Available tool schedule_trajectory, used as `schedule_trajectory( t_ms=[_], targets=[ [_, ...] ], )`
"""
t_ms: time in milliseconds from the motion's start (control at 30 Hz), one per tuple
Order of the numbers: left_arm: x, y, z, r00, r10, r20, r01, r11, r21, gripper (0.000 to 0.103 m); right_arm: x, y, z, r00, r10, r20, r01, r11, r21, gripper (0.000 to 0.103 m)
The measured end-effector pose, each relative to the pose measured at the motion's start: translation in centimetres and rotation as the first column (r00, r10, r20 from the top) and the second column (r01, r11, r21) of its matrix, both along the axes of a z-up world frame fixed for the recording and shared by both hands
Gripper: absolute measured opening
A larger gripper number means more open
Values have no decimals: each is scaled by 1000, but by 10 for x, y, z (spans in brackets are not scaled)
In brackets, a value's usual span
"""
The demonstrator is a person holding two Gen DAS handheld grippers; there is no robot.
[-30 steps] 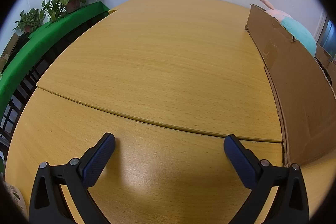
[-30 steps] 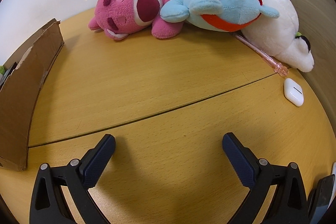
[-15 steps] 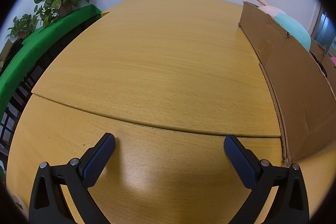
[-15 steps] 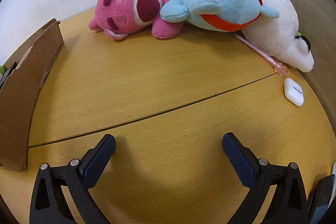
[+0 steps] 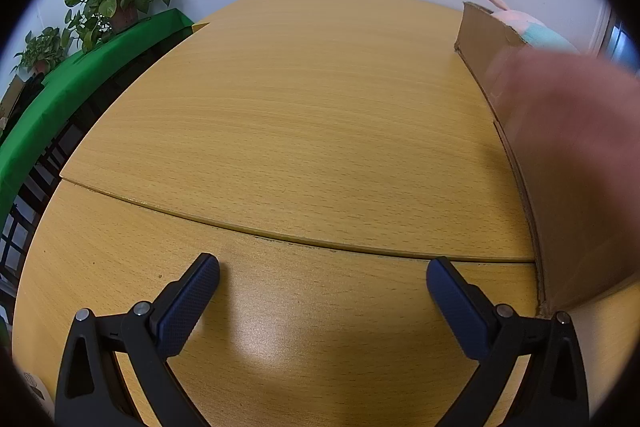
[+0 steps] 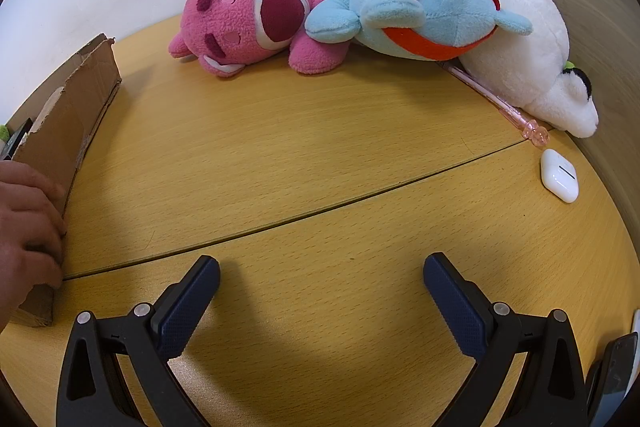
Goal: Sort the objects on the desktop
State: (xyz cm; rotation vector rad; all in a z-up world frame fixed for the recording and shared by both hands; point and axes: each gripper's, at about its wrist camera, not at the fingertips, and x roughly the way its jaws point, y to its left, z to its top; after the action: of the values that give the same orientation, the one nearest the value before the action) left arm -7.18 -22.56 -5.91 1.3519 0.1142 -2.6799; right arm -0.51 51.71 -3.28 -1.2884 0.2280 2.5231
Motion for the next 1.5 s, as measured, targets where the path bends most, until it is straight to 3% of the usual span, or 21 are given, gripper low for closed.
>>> schedule_trajectory(
  t_ms=[1500],
  targets=[
    [-2,0,-3,1000,3,-4,-3,1000,-2,103,-6,11,-15,1000,3,3,-3,1000,-4,103]
  ],
)
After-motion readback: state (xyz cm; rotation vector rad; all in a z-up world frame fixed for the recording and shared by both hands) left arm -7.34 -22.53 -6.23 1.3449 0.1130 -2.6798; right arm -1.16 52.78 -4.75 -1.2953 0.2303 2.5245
